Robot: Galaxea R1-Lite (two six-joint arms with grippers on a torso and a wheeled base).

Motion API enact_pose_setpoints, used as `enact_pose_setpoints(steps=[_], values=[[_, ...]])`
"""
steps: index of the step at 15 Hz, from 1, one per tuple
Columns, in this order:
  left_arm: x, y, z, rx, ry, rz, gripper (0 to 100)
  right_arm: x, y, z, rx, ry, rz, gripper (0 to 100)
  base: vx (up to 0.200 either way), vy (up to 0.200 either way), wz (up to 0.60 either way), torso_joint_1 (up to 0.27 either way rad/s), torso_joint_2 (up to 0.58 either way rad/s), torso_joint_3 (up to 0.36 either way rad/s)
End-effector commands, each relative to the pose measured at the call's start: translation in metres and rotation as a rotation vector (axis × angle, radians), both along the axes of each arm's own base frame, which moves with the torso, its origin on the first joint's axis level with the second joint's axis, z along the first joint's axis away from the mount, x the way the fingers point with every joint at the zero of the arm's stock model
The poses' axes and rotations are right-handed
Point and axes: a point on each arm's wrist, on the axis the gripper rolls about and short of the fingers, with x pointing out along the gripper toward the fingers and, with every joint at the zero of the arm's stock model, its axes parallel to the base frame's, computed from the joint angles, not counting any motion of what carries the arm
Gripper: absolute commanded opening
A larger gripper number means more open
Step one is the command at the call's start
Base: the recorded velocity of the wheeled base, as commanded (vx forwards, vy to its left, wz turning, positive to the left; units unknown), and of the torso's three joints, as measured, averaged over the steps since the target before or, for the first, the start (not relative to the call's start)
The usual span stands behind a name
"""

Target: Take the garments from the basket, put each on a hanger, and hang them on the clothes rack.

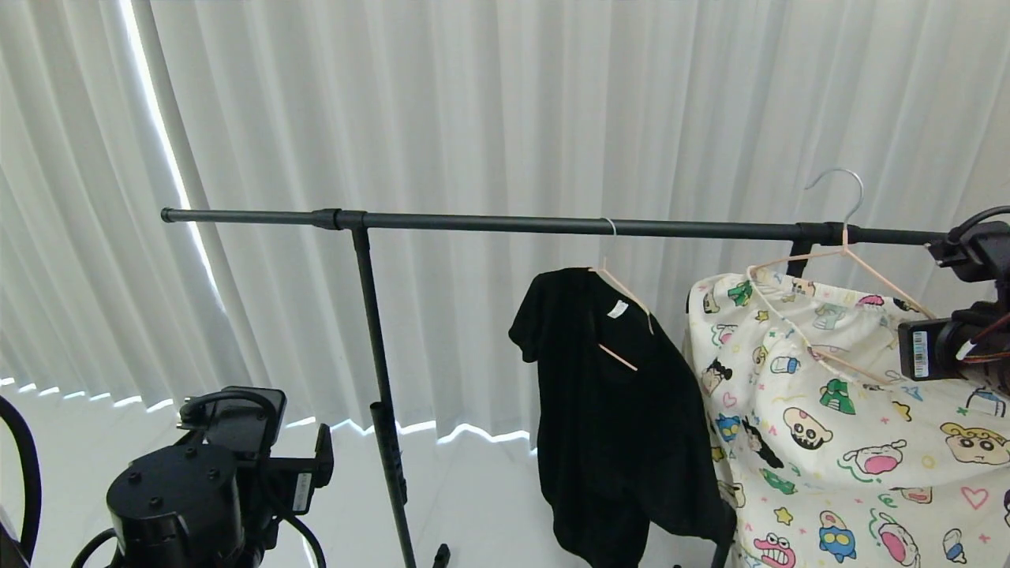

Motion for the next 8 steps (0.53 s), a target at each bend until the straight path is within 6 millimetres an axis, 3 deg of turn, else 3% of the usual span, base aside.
enact_pose_setpoints(steps=[1,3,8], values=[[-0.0001,0.0,0.0002,-0.001,-0.001,0.0,100,0.0056,0.0016,-0.0033,-0.003,0.016,0.003,0,0.2,0.0,0.0,0.002,0.0,-0.002],[-0.0001,-0.0004,-0.0001,-0.001,0.0,-0.005,100,0.0086,0.0018,-0.0061,-0.005,0.028,0.001,0,0.2,0.0,0.0,-0.002,0.0,-0.002],[-0.0014,-0.0032,0.0001,-0.009,0.0,-0.042,100,0.0135,0.0018,-0.0112,-0.006,0.049,-0.003,0,0.0,0.0,0.0,0.0,0.0,0.0]])
